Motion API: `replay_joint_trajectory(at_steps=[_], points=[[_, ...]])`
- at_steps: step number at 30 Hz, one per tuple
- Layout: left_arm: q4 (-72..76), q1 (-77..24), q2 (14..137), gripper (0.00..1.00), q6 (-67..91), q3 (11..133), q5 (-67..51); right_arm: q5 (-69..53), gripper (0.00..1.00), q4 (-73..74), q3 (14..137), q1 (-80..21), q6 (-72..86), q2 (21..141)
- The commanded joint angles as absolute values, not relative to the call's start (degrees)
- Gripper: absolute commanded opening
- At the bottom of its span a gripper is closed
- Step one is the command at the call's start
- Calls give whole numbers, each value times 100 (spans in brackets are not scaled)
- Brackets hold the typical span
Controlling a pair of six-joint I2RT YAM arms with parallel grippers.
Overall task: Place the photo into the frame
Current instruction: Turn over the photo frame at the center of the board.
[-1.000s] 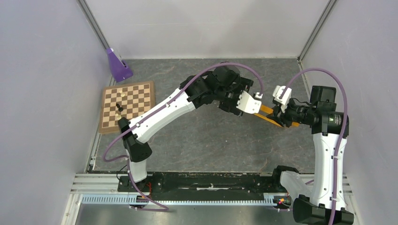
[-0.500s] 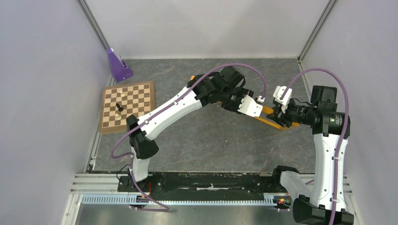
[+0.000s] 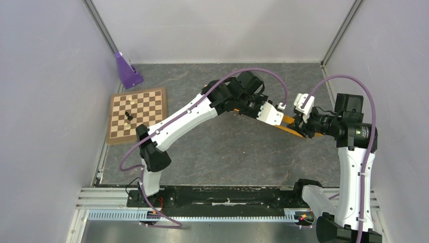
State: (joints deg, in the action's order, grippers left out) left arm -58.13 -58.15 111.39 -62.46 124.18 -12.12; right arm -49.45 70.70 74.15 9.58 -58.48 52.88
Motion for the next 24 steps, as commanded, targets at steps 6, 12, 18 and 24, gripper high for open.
replay_joint_trajectory(at_steps=[6, 12, 18, 24], points=[[-6069, -5981, 11161, 2, -5826, 13082, -793, -4814, 41, 5583, 7274, 975, -4920, 5073], [-6122, -5984, 11059, 2, -5446, 13034, -735, -4562, 76, 5033, 7223, 972, -4339, 4930], [-6086, -5969, 11063, 2, -5067, 13228, -266, -3856, 83, 4400, 7496, 983, -3286, 4962], [-5986, -5886, 11202, 2, -4249, 13550, 377, -3077, 85, 3376, 7448, 984, -2000, 4818]])
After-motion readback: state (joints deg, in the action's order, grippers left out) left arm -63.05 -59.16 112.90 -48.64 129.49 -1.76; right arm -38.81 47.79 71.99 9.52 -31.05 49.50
